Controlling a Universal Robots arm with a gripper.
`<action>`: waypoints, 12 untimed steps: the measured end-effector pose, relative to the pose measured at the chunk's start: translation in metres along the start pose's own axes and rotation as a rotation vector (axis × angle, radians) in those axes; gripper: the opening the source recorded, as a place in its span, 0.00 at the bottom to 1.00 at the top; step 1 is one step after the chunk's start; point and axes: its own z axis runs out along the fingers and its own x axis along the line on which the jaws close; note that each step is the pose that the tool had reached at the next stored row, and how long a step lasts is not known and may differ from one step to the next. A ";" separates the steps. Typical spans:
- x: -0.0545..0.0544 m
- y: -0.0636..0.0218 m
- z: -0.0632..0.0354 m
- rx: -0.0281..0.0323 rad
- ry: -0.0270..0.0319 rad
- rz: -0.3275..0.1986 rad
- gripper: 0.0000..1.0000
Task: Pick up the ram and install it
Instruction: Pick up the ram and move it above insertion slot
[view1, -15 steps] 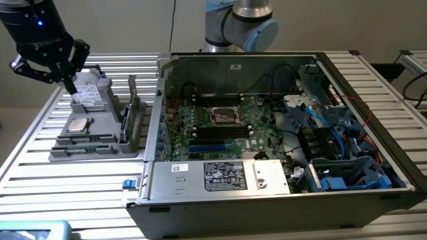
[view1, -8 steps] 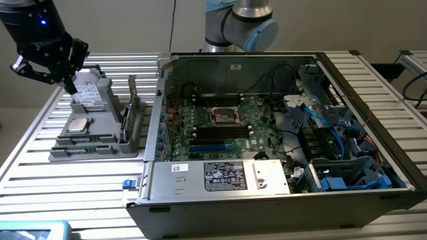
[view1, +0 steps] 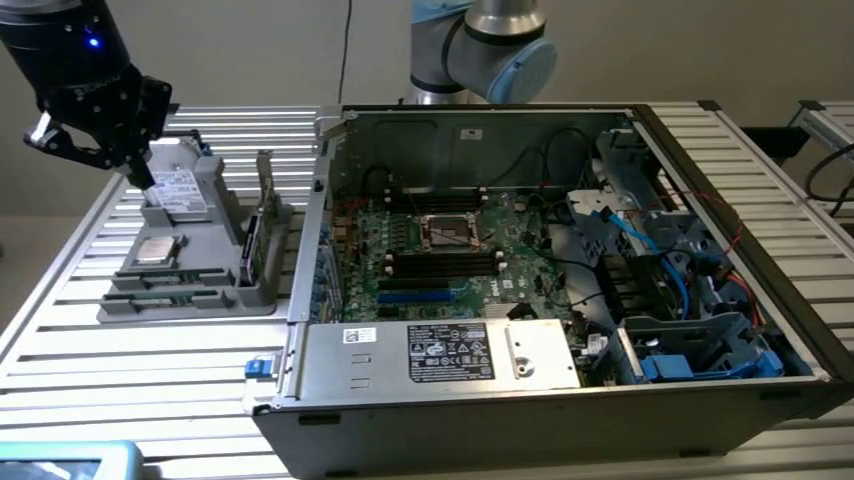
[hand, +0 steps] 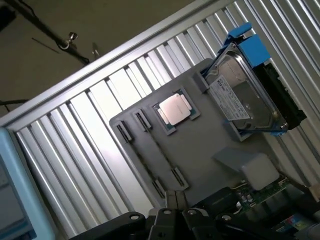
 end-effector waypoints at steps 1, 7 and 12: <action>0.000 0.0000 0.0000 0.0008 0.0004 -0.018 0.11; 0.000 0.0000 0.0002 0.0071 0.0016 -0.127 0.11; 0.000 0.0000 0.0004 0.0122 0.0027 -0.217 0.11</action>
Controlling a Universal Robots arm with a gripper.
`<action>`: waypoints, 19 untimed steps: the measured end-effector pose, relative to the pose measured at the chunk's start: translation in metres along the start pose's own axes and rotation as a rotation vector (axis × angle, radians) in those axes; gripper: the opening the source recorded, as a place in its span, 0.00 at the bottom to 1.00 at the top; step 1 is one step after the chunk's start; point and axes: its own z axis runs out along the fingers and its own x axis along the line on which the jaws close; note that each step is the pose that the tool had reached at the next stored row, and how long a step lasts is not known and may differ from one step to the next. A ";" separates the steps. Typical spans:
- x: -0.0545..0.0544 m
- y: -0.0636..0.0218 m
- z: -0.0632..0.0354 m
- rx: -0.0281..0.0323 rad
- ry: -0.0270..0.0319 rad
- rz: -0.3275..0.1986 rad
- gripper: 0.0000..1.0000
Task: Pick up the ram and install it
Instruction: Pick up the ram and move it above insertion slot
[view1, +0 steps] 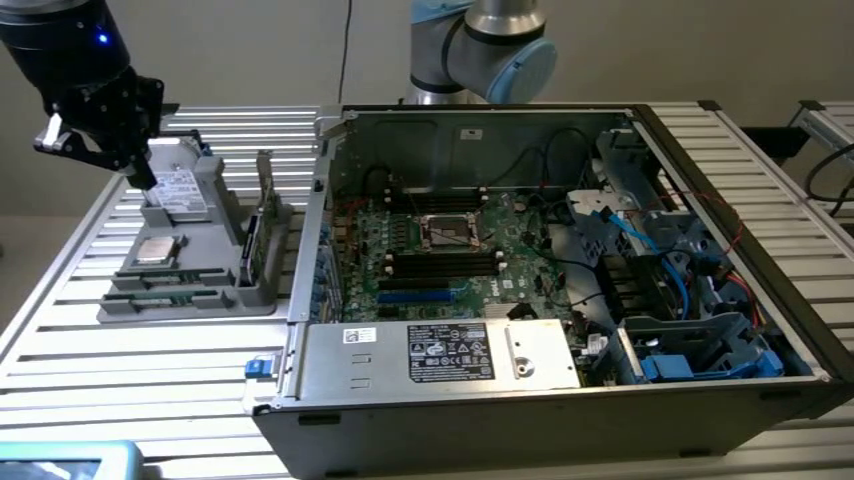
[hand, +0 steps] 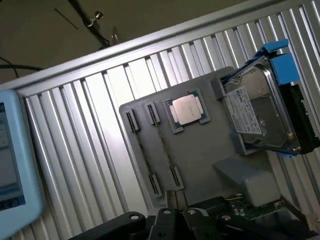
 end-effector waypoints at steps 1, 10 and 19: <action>0.000 0.0000 0.0000 0.0012 0.0002 -0.020 0.11; 0.000 0.0000 0.0001 0.0119 0.0017 -0.182 0.11; 0.000 0.0000 0.0002 0.0236 0.0021 -0.347 0.11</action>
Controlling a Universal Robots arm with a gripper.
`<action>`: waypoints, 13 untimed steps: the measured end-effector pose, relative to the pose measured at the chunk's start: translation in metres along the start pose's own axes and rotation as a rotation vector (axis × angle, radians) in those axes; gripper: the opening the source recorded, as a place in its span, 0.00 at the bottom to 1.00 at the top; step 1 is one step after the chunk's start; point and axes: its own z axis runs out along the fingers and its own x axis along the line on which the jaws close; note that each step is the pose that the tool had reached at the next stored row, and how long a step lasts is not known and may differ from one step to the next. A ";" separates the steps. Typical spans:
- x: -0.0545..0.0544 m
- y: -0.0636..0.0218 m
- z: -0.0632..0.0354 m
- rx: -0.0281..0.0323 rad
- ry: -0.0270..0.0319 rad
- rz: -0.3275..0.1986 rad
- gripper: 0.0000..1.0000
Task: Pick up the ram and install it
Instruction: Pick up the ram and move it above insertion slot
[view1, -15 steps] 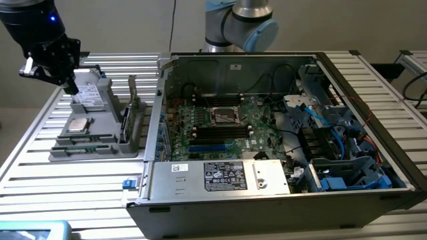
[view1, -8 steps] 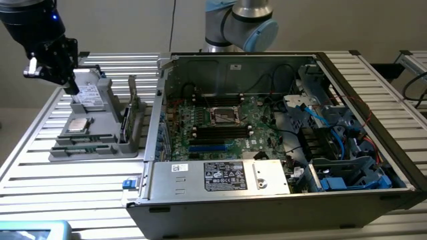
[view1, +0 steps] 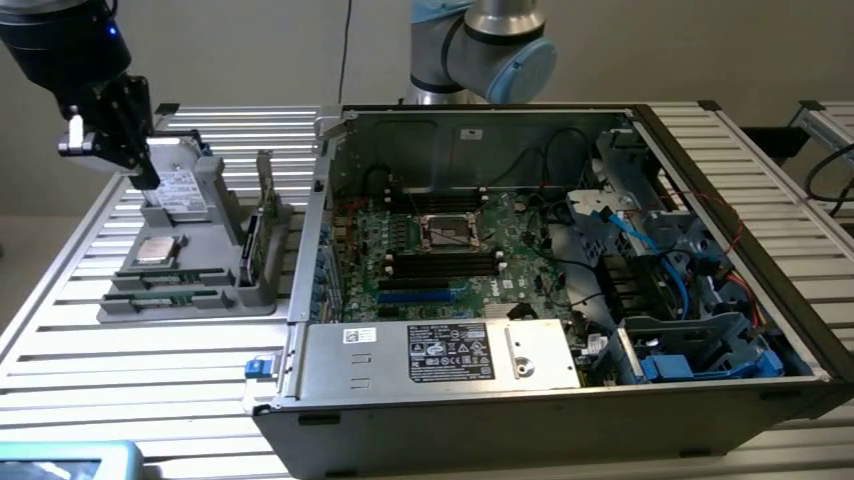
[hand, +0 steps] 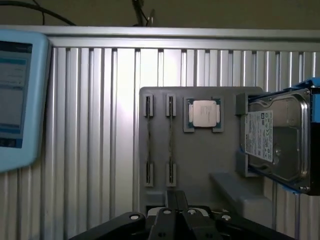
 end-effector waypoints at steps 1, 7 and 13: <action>0.000 0.0000 0.0000 0.0001 -0.0003 -0.018 0.11; 0.000 0.0000 0.0000 0.0003 -0.0012 -0.050 0.11; 0.000 0.0011 0.0001 0.0005 -0.0013 -0.050 0.24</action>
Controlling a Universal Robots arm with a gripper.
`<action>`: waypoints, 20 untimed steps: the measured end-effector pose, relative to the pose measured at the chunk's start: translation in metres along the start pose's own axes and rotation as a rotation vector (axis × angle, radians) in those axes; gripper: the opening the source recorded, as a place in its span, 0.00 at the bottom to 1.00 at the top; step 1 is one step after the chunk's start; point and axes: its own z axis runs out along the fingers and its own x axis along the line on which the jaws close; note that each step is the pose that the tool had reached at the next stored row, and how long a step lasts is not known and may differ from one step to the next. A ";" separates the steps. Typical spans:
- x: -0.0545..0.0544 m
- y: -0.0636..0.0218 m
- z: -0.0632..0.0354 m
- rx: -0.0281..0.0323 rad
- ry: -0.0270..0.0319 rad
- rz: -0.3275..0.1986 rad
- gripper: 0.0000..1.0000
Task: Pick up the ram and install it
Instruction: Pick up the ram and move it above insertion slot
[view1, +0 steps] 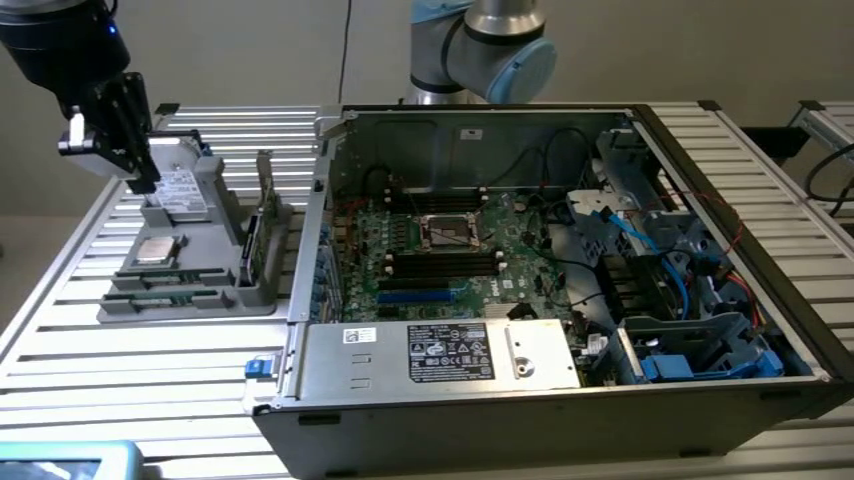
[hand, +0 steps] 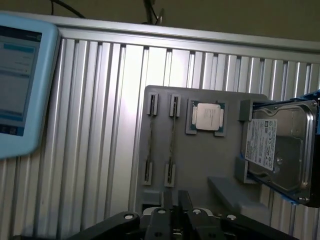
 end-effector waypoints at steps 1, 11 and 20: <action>0.000 0.0011 0.0002 -0.0001 0.0001 0.000 0.24; 0.001 0.0150 0.0166 -0.0002 0.0001 0.003 0.36; 0.006 0.0154 0.0312 -0.0007 0.0070 0.010 0.36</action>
